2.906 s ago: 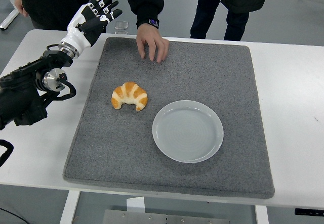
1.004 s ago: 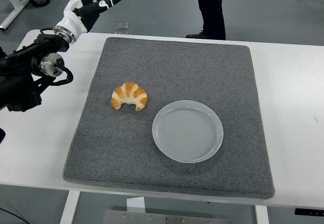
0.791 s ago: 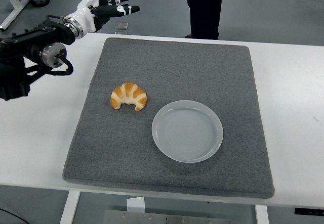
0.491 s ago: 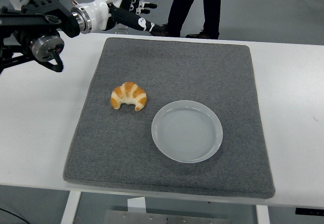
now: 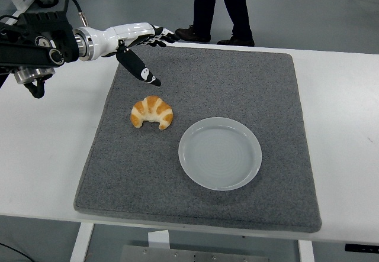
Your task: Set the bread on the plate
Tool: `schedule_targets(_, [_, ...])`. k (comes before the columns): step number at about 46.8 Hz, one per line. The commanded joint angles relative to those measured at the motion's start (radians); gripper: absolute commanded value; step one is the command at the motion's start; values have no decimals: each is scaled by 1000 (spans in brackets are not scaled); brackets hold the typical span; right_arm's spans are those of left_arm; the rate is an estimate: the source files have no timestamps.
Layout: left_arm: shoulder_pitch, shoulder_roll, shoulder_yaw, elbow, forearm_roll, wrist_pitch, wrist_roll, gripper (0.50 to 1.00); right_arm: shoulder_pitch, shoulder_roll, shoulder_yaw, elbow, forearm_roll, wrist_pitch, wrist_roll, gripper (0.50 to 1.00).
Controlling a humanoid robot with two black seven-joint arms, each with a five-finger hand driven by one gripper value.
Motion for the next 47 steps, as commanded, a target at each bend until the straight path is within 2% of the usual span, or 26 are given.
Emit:
schedule_targets(1, [12, -2, 2, -1, 22, 13, -1, 984, 0, 0, 0, 0, 0, 0, -1, 952])
schedule_targets(14, [107, -17, -6, 14, 33, 22, -6, 984, 0, 0, 0, 1, 0, -2, -1, 952])
schedule_targets(20, [178, -17, -18, 36, 120, 74, -18, 986, 0, 0, 0, 1, 0, -3, -1, 952])
schedule_targets(28, [273, -17, -106, 53, 158, 79, -21, 988, 0, 0, 0, 0, 0, -3, -1, 952])
schedule_targets(47, [336, -17, -112, 119, 172, 85, -30, 988, 0, 0, 0, 0, 0, -3, -1, 952])
